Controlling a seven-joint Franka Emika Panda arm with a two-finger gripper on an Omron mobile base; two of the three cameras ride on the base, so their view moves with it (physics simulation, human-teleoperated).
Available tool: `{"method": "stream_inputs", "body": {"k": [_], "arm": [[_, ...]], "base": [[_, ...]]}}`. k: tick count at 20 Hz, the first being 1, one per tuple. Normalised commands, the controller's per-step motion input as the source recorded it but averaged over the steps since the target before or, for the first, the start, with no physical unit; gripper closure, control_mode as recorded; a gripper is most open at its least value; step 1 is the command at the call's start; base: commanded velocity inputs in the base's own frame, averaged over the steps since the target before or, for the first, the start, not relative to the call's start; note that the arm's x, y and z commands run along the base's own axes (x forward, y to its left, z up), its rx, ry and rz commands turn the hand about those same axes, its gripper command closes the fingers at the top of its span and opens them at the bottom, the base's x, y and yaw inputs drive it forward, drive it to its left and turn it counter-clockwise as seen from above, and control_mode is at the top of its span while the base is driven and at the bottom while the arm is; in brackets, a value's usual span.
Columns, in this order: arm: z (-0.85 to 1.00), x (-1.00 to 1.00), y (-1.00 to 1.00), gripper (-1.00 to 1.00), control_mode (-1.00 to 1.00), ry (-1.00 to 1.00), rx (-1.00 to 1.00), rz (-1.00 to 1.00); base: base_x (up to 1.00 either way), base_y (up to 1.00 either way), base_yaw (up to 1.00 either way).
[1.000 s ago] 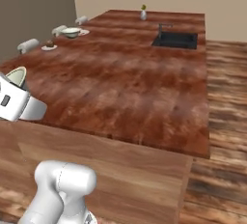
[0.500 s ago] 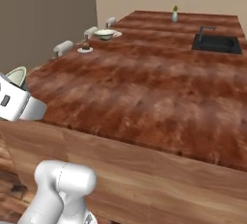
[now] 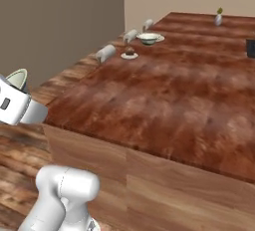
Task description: Take the smaller bowl and place it next to the appetizer plate on the dining counter , and place the larger bowl next to the plate with cooked food.
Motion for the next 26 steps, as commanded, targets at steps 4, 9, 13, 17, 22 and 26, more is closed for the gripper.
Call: {"method": "stream_inputs", "body": {"k": [4, 9, 13, 17, 22, 26], "arm": [[0.0, 0.0, 0.0, 1.0, 1.0, 0.0, 0.0, 0.0], [0.0, 0.0, 0.0, 1.0, 1.0, 0.0, 0.0, 0.0], [0.0, 0.0, 0.0, 1.0, 1.0, 0.0, 0.0, 0.0], [0.0, 0.0, 0.0, 1.0, 1.0, 0.0, 0.0, 0.0], [0.0, 0.0, 0.0, 1.0, 1.0, 0.0, 0.0, 0.0], [0.0, 0.0, 0.0, 1.0, 1.0, 0.0, 0.0, 0.0]], "base": [[0.44, 1.0, 0.16], [0.58, 1.0, 0.17], [0.79, 1.0, 0.15], [0.93, 1.0, 0.12], [0.96, 0.99, -0.02], [0.72, 0.7, -0.3]]}}
